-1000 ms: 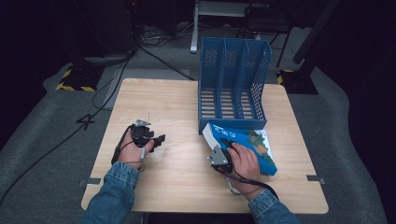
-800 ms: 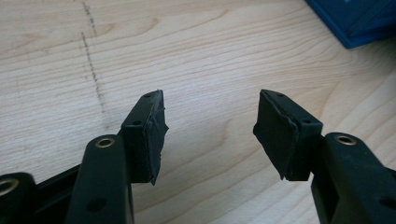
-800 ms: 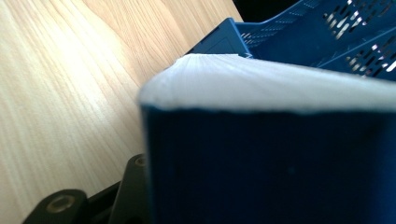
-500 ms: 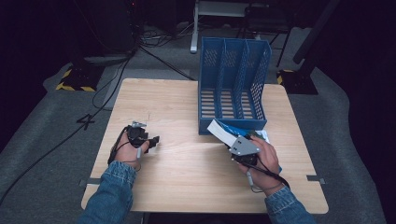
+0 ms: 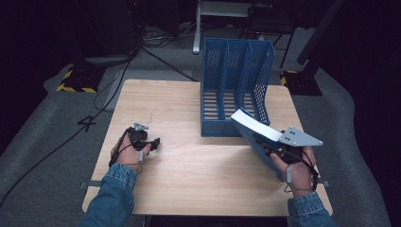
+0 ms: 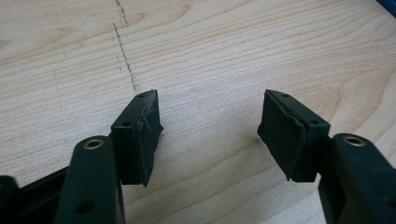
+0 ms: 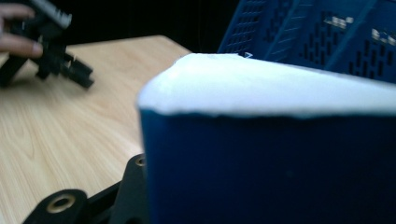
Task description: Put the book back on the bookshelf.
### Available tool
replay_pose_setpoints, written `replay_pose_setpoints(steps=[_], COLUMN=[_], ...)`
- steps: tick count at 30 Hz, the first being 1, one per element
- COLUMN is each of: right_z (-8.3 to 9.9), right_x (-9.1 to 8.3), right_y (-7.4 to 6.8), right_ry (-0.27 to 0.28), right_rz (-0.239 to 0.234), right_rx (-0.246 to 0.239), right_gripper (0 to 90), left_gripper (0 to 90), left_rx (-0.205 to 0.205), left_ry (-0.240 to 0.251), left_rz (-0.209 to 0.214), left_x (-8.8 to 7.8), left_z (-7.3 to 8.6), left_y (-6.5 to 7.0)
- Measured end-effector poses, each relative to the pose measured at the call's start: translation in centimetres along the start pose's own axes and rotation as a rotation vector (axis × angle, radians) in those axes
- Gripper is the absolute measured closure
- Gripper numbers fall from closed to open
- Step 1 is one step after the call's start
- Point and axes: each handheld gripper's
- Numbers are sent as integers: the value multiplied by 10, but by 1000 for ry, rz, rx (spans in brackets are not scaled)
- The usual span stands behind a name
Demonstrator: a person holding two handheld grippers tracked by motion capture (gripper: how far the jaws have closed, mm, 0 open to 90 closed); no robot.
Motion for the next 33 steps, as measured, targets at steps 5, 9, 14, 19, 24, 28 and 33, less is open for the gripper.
replay_pose_setpoints(steps=[5, 9, 14, 19, 24, 28, 33], right_z=[5, 7, 11, 9, 0, -8, -30], right_x=[-20, -31, -47, -52, -52, -52, -51], right_y=[19, 28, 39, 41, 41, 42, 45], right_ry=[87, 125, 189, 208, 222, 228, 245], right_rz=[-13, -28, -69, -96, -99, -97, -100], right_rx=[118, 173, 259, 297, 322, 326, 313], right_gripper=[613, 613, 614, 614, 614, 614, 614], left_gripper=[312, 300, 287, 231, 225, 224, 217], left_rx=[56, 59, 61, 79, 78, 79, 83], left_ry=[21, 20, 19, 7, 6, 7, 2], left_rz=[-14, -14, -11, -29, -26, -26, -23], left_x=[3, 4, 4, 5, 5, 5, 5], left_z=[1, 1, 1, 1, 1, 1, 1], left_y=[1, 1, 1, 3, 3, 3, 3])
Point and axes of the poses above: each handheld gripper's, and its own axes: x roughly forward along the jaws, z roughly out of its underside, y roughly to its right, and after that the axes turned 9 degrees about -z, right-handed
